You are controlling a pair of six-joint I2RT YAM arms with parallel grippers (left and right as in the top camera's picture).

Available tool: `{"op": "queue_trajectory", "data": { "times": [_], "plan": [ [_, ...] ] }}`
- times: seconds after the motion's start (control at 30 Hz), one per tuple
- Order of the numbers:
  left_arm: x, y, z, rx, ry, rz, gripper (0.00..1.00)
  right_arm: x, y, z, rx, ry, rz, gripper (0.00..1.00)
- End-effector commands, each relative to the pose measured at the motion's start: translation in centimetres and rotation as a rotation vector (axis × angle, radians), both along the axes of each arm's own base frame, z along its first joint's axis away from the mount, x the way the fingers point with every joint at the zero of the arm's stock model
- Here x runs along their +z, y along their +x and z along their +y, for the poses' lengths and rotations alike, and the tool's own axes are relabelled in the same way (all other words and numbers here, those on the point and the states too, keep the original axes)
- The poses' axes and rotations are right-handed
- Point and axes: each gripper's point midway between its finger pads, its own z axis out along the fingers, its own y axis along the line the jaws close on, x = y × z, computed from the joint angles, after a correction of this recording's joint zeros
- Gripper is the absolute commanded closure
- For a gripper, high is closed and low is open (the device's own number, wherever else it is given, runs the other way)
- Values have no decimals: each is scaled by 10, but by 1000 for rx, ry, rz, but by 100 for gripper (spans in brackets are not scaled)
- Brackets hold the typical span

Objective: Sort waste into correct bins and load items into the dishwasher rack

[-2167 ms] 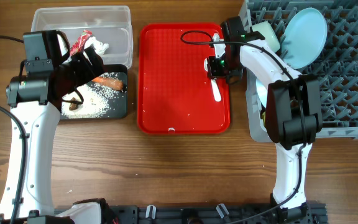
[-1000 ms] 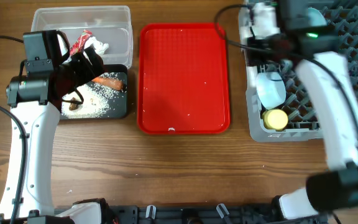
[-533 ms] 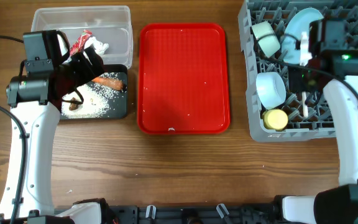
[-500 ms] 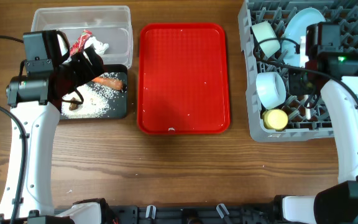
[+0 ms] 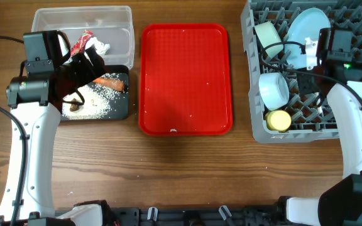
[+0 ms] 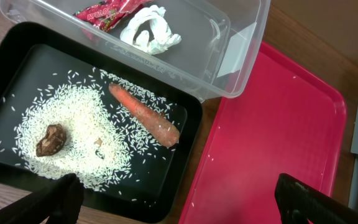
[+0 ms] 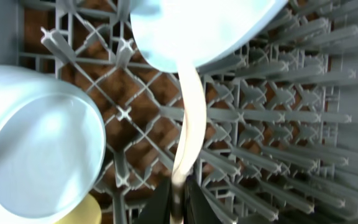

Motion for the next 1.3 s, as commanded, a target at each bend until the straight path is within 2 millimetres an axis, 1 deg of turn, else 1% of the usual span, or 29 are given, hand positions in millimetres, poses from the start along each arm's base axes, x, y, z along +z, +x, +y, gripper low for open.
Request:
{"op": "queue_trajectory", "data": {
  "times": [0.0,0.07,0.13,0.2,0.23,0.27,0.3,0.33,0.47,0.53,0.6,0.67,0.77,0.83,0.9,1.0,1.07,1.1,1.13,1.17,1.27],
  "plan": [
    [11,2,3,5,13,-30,0,-22,-2,5,35,29,49,96],
    [11,2,3,5,13,-30,0,-27,-3,5,32,32,63,96],
    [11,2,3,5,13,-30,0,-27,-1,5,32,30,54,95],
    [11,2,3,5,13,-30,0,-26,2,5,31,29,42,80],
    [11,2,3,5,13,-30,0,-25,3,5,31,29,37,78],
    [11,2,3,5,13,-30,0,-25,3,4,27,30,34,72],
    [11,2,3,5,13,-30,0,-25,4,4,20,32,30,59],
    [11,2,3,5,13,-30,0,-24,4,4,4,40,22,0],
    [11,2,3,5,13,-30,0,-19,6,4,-74,73,-18,0],
    [11,2,3,5,13,-30,0,-1,7,5,-108,93,-69,0],
    [11,2,3,5,13,-30,0,27,9,11,-90,117,-131,0],
    [11,2,3,5,13,-30,0,71,4,21,-56,157,-231,0],
    [11,2,3,5,13,-30,0,137,-21,41,9,229,-402,0],
    [11,2,3,5,13,-30,0,168,-41,52,9,289,-506,0],
    [11,2,3,5,13,-30,0,193,-65,73,-13,449,-589,0],
    [11,2,3,5,13,-30,0,216,-90,95,-75,667,-659,0],
    [11,2,3,5,13,-30,0,225,-104,97,-163,758,-696,0],
    [11,2,3,5,13,-30,0,222,-110,95,-170,735,-685,0],
    [11,2,3,5,13,-30,0,214,-119,92,-198,718,-656,0],
    [11,2,3,5,13,-30,0,209,-123,90,-217,708,-641,0],
    [11,2,3,5,13,-30,0,204,-126,90,-231,711,-619,0]
  ]
}}
